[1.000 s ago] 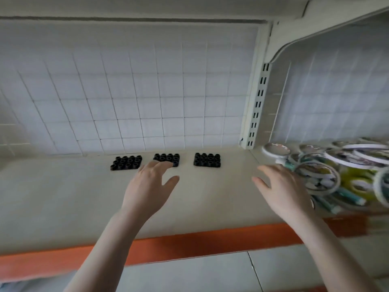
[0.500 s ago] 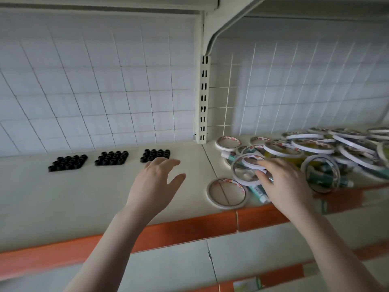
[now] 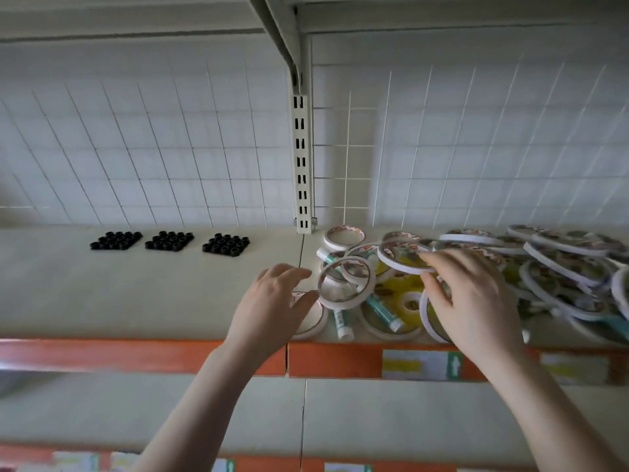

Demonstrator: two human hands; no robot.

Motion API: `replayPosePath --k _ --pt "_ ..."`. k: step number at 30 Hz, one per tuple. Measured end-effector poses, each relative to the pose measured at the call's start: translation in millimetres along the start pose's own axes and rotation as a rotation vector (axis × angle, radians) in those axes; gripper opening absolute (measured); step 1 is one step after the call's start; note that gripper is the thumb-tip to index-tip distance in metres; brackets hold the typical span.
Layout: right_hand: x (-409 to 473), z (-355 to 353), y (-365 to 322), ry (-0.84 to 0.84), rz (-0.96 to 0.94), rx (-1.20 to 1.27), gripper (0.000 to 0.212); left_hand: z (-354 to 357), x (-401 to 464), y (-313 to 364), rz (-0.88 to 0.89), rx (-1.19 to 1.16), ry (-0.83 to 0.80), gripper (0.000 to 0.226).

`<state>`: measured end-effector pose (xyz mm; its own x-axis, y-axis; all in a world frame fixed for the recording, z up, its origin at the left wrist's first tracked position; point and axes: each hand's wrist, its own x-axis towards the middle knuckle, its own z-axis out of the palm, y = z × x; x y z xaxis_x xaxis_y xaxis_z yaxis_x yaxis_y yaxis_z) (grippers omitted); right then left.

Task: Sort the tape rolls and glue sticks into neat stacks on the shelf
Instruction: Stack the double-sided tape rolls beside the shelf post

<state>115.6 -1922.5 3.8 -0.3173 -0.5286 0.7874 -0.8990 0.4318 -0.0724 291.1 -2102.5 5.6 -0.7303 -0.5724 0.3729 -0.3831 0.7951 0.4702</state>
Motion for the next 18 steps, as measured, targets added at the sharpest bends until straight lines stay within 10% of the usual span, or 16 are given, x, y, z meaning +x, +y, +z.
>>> replayPosePath --k 18 --pt "-14 -6 72 -0.053 0.015 -0.055 0.022 51 60 80 0.364 0.044 -0.073 0.035"
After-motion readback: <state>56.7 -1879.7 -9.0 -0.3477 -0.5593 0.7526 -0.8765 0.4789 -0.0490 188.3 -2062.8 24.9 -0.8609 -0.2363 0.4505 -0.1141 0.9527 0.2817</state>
